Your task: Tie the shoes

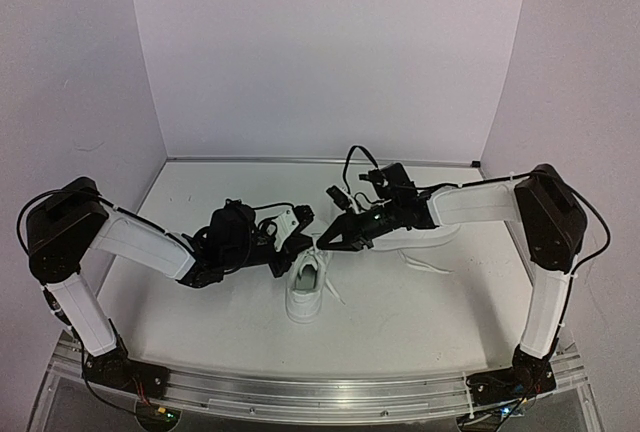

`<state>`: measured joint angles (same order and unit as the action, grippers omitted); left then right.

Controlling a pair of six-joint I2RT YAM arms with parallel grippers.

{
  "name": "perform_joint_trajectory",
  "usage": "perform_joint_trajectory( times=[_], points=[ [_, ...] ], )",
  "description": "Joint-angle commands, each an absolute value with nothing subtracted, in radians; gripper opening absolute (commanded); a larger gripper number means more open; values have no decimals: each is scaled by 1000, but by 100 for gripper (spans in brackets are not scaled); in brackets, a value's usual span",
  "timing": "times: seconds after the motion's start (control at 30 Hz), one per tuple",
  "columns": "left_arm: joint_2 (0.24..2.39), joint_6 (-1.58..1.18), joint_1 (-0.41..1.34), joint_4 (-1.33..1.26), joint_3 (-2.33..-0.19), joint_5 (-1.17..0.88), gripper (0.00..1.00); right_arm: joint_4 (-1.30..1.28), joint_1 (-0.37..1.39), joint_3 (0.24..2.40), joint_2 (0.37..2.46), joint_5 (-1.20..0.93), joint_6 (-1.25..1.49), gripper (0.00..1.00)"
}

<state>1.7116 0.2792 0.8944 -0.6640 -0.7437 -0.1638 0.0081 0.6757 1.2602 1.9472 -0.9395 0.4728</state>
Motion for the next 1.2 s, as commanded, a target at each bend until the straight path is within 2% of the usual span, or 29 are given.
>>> perform_joint_trajectory(
  times=[0.0, 0.73, 0.97, 1.17],
  points=[
    [1724, 271, 891, -708, -760, -186, 0, 51, 684, 1289, 1957, -971, 467, 19],
    [1752, 228, 890, -790, -751, -213, 0, 90, 689, 1290, 1980, -996, 486, 16],
    [1751, 230, 888, -795, -749, -216, 0, 93, 689, 1287, 1973, -991, 488, 0],
    [1718, 248, 883, -749, -745, -194, 0, 92, 688, 1271, 1952, -976, 489, 0]
  ],
)
